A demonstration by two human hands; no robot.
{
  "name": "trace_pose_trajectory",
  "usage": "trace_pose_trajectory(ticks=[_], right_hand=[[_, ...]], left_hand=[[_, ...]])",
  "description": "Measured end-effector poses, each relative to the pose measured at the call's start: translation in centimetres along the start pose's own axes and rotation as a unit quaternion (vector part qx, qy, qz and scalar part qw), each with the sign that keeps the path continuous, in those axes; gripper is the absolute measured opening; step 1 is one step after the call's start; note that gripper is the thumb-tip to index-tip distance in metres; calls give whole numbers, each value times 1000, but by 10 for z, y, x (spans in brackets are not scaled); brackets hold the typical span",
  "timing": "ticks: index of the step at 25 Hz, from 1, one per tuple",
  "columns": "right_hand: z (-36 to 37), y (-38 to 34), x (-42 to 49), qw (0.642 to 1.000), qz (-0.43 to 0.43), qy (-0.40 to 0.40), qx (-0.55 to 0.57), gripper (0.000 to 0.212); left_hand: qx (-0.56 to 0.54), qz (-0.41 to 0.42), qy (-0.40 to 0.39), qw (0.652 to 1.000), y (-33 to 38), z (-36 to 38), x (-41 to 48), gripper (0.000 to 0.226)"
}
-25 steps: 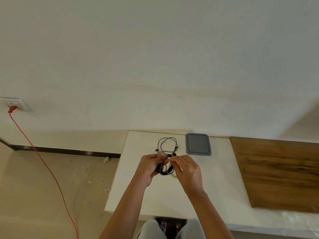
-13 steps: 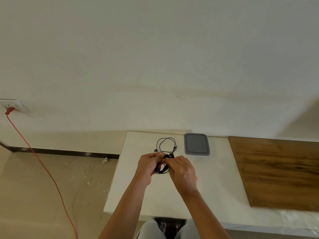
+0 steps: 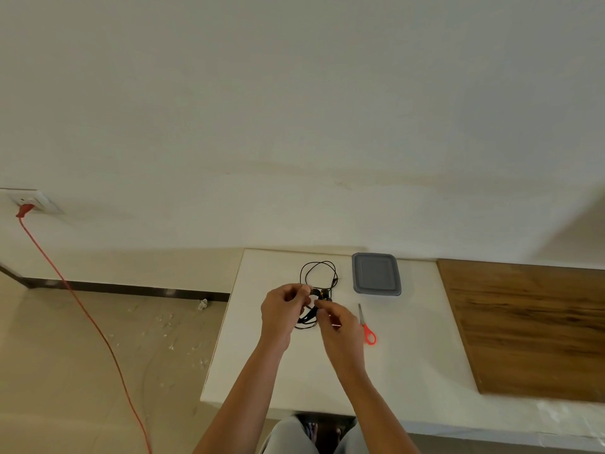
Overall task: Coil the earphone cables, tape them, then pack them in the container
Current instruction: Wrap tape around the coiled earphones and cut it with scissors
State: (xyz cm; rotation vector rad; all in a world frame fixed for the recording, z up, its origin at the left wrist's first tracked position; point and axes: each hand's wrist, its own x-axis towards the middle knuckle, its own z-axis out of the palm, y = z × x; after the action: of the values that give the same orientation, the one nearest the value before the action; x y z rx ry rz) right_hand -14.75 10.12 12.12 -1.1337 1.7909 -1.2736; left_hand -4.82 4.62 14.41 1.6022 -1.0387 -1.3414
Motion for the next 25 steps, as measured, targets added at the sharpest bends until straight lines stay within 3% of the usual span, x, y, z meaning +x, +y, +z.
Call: trace_pose_trajectory(ticks=[3,6,9,11,13,19,23,25], right_hand=[[-7,-12,6,964,182,-10,193,24],[-11,-24,12,877,313,-42,362,16],[-8,-30,15,788,390,-46,474,6],[-4,-32,15,756,411,-46,508,9],[-1,-32,15,744,422,-40,517,8],[1,-23,14,753,435,-39,493,7],[-2,-16,15,766,432,-57,472,9],[-5,-15,15,769,425,-82,471,11]], left_hand=[[51,66,0,997,-3,-1,-3,10],[88,116,6,989,-3,-1,-6,10],[71,126,7,989,-1,2,-10,12],[50,118,2,992,-2,4,-13,19],[25,98,-10,995,-5,4,-15,21],[1,53,-36,998,-8,2,-18,18],[10,-1,-49,999,-7,-3,-15,38],[4,-28,-60,998,-6,-3,-15,37]])
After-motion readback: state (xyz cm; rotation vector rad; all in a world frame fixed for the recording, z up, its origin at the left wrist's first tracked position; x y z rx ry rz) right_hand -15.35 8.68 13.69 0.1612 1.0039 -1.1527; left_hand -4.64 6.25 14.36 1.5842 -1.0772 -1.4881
